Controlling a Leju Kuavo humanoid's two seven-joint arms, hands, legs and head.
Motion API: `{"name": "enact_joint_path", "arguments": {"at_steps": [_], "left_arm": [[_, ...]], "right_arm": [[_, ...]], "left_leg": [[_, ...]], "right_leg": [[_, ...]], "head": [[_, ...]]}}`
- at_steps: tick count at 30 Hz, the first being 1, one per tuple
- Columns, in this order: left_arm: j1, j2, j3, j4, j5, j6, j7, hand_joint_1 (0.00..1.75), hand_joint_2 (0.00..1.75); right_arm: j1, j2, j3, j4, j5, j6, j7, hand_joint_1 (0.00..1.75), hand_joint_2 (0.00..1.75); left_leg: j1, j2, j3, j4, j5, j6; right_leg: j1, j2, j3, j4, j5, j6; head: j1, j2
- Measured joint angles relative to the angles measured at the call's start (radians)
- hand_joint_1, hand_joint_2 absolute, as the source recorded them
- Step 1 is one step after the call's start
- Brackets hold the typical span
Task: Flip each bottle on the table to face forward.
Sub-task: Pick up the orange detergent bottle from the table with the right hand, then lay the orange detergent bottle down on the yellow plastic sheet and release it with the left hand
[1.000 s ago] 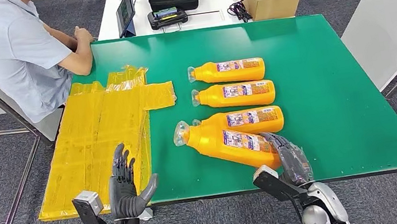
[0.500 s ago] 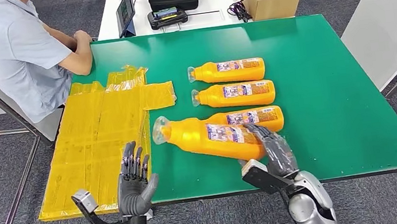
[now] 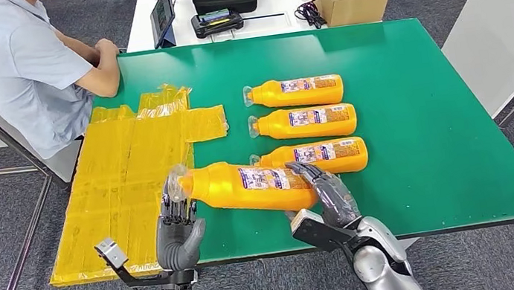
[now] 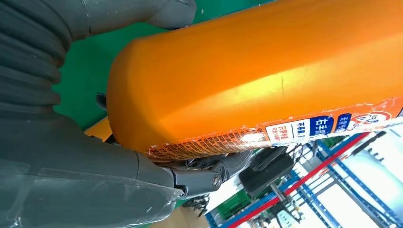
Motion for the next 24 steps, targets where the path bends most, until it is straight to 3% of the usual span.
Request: {"name": "enact_joint_path", "arguments": {"at_steps": [7, 14, 24], "left_arm": [[-0.022, 0.0, -0.036, 0.012, -0.006, -0.047, -0.041, 0.0, 1.75], [-0.037, 0.001, -0.089, 0.012, -0.075, -0.001, -0.061, 0.0, 1.75], [-0.044, 0.002, -0.099, 0.015, -0.105, 0.019, -0.063, 0.0, 1.75]], "right_arm": [[-0.028, 0.013, 0.033, 0.047, -0.016, 0.007, -0.008, 1.75, 1.75], [-0.042, 0.036, 0.058, 0.081, -0.041, 0.008, 0.0, 1.75, 1.75], [-0.047, 0.049, 0.074, 0.093, -0.044, 0.013, 0.003, 1.75, 1.75]], "left_leg": [[0.0, 0.0, 0.0, 0.0, 0.0, 0.0], [0.0, 0.0, 0.0, 0.0, 0.0, 0.0], [0.0, 0.0, 0.0, 0.0, 0.0, 0.0]], "right_leg": [[0.0, 0.0, 0.0, 0.0, 0.0, 0.0], [0.0, 0.0, 0.0, 0.0, 0.0, 0.0], [0.0, 0.0, 0.0, 0.0, 0.0, 0.0]], "head": [[0.0, 0.0], [0.0, 0.0], [0.0, 0.0]]}}
